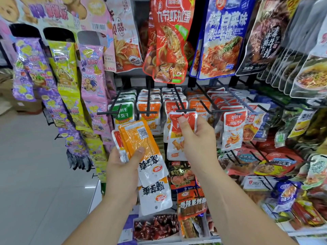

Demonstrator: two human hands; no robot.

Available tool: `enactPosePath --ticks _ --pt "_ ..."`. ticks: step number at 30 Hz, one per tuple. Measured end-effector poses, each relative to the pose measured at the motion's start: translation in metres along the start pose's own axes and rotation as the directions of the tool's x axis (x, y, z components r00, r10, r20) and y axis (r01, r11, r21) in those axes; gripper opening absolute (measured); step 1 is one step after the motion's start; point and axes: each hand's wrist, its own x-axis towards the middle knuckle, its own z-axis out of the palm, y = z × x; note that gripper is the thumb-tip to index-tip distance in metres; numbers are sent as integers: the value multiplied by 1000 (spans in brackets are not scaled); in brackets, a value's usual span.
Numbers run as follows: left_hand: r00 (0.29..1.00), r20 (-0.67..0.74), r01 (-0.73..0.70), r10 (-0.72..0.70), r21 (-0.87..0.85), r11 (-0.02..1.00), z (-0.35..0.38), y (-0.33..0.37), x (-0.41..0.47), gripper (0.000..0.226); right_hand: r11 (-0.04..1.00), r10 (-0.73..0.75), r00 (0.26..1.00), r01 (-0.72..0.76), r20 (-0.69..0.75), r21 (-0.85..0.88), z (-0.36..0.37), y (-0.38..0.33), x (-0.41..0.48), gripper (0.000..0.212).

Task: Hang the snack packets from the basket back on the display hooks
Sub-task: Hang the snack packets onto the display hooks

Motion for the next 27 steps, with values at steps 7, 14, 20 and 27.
enactPosePath --ticks 7,14,20,27 --pt "1000 -1 -4 4 -14 1000 2 4 3 30 998 61 998 -61 12 0 6 7 12 35" --pt "1000 -2 19 -19 -16 1000 -1 5 3 24 980 163 981 -173 -106 -100 19 32 55 61" --pt "1000 -18 8 -8 -14 1000 -5 4 4 29 979 69 980 -103 -186 -177 29 41 53 51" --pt "1000 -8 5 -5 10 1000 -6 3 3 22 981 29 990 -56 -140 -188 32 49 29 29"
